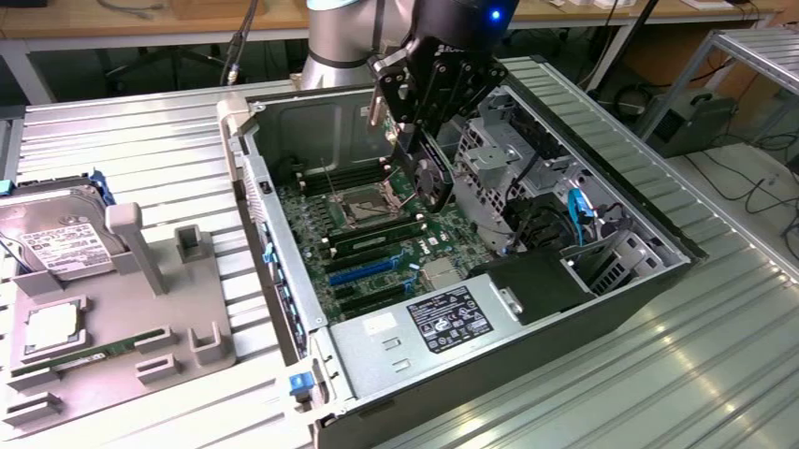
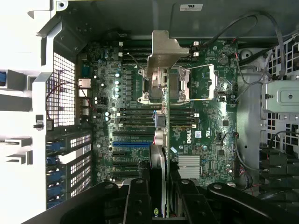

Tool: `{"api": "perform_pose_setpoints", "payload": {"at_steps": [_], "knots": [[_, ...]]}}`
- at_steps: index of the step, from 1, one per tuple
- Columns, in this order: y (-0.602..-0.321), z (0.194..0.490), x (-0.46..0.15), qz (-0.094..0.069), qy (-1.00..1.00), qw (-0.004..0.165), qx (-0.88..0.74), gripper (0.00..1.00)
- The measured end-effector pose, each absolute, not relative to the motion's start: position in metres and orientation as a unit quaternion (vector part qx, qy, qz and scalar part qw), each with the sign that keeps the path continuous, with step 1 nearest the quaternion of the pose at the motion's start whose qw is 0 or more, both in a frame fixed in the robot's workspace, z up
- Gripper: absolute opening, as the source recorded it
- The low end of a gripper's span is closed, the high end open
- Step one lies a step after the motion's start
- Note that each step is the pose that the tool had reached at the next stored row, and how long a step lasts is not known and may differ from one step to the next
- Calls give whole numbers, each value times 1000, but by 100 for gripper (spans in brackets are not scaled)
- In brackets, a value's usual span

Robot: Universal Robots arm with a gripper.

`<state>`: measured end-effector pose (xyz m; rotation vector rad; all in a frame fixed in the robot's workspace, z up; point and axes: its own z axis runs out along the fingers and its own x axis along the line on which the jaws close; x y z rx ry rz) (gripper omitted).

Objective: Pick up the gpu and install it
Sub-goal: 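Insert the gpu into the slot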

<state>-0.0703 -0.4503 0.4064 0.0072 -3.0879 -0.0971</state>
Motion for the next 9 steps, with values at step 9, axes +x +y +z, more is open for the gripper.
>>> {"api": "perform_pose_setpoints", "payload": {"at_steps": [9], "knots": [[-450, 405, -70, -31, -999, 26, 34, 26]]}}
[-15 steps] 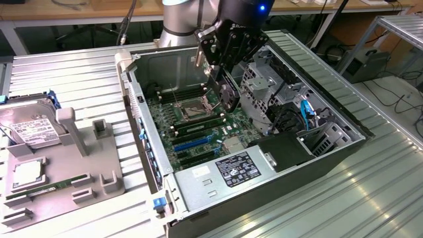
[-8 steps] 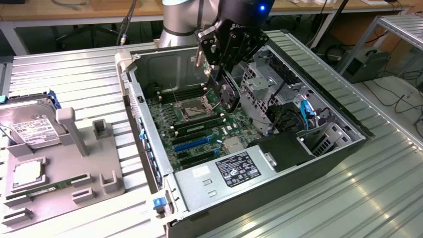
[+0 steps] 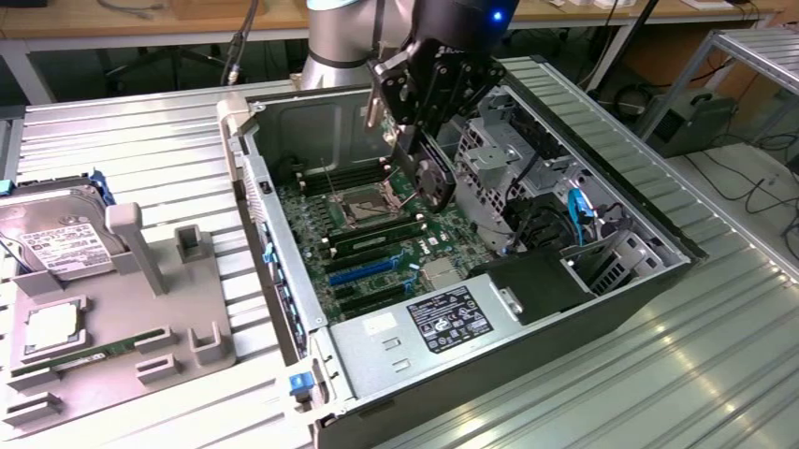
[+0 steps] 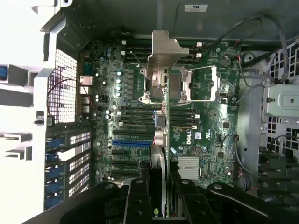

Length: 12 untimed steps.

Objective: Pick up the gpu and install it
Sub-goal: 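Insert the gpu into the slot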

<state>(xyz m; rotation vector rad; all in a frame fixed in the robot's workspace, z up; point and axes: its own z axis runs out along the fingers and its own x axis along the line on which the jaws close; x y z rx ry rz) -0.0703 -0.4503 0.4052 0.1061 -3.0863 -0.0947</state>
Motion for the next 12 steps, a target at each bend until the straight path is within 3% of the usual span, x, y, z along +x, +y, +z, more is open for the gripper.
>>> {"api": "perform_pose_setpoints", "payload": {"at_steps": [12], "knots": [[-450, 403, -70, -28, -986, 30, 159, 26]]}}
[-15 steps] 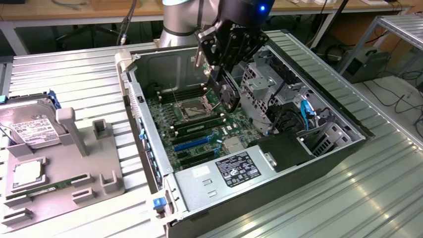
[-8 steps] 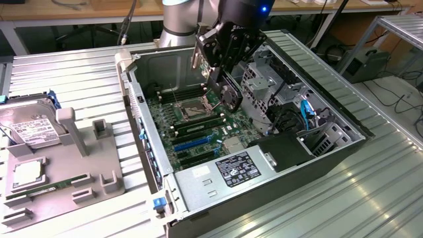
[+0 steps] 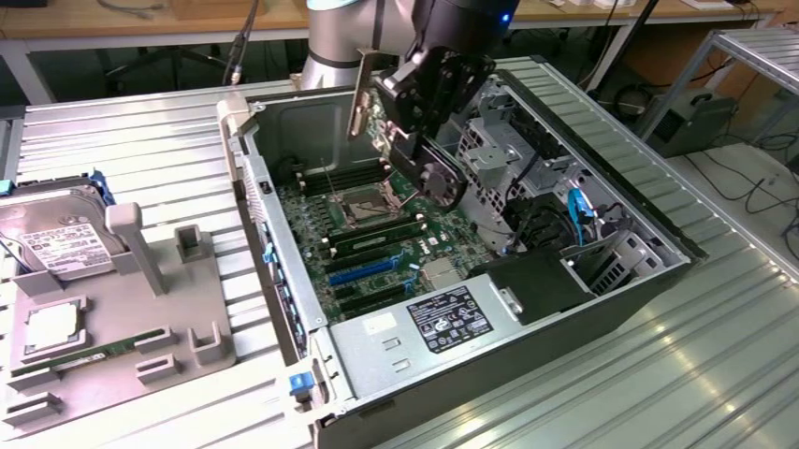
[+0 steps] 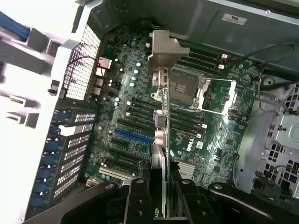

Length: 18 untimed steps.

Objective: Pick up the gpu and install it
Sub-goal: 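Insert the gpu into the slot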

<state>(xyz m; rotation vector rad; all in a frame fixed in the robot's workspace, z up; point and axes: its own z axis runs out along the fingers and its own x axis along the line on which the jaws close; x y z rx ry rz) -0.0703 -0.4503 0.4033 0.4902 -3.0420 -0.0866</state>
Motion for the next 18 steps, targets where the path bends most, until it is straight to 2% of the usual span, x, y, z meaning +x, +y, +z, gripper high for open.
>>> {"api": "perform_pose_setpoints", "payload": {"at_steps": [18], "knots": [[-450, 403, -70, -26, -940, 31, 340, 26]]}}
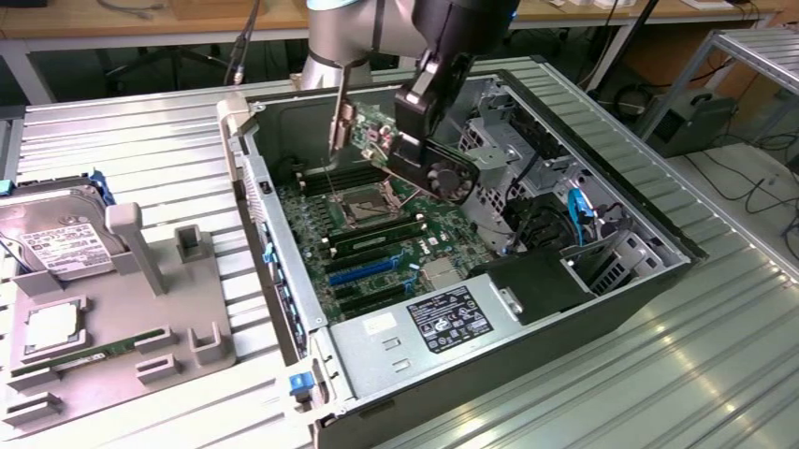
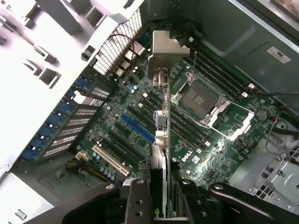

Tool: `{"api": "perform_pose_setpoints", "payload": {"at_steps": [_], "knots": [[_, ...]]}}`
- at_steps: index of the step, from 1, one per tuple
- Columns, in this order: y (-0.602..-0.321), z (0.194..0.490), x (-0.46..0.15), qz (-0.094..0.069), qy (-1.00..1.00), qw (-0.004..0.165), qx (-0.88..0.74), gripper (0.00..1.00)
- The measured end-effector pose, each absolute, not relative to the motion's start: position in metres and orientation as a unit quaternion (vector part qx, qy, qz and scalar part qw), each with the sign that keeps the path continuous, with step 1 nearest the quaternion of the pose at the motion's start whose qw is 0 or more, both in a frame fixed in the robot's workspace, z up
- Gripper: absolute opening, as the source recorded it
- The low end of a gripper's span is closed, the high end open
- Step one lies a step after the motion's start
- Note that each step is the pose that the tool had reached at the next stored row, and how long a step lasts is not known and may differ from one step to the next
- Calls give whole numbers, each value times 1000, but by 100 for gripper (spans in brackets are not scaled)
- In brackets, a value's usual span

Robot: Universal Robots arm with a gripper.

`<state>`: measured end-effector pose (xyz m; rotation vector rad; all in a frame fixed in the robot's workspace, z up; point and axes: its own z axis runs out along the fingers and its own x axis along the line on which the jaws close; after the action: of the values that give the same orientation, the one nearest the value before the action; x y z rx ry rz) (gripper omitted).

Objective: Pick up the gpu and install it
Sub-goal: 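Insert the gpu into the slot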

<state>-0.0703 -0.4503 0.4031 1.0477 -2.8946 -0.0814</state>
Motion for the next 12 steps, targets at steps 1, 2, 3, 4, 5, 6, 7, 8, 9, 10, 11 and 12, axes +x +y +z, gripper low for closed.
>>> {"api": "perform_pose_setpoints", "payload": {"at_steps": [1, 2, 3, 4, 5, 6, 7, 8, 9, 10, 11, 12], "knots": [[-450, 403, -70, -26, -935, 31, 351, 26], [-450, 403, -70, -26, -930, 31, 365, 26], [-450, 403, -70, -26, -926, 31, 374, 26], [-450, 403, -70, -25, -923, 31, 383, 26], [-450, 403, -70, -25, -919, 31, 393, 26], [-450, 403, -70, -25, -914, 30, 404, 26], [-450, 403, -70, -25, -911, 30, 411, 26], [-450, 403, -70, -25, -907, 30, 419, 26], [-450, 403, -70, -25, -901, 30, 433, 26], [-450, 403, -70, -24, -895, 30, 445, 26], [-450, 403, -70, -24, -891, 30, 453, 26], [-450, 403, -70, -24, -886, 29, 461, 26]]}}
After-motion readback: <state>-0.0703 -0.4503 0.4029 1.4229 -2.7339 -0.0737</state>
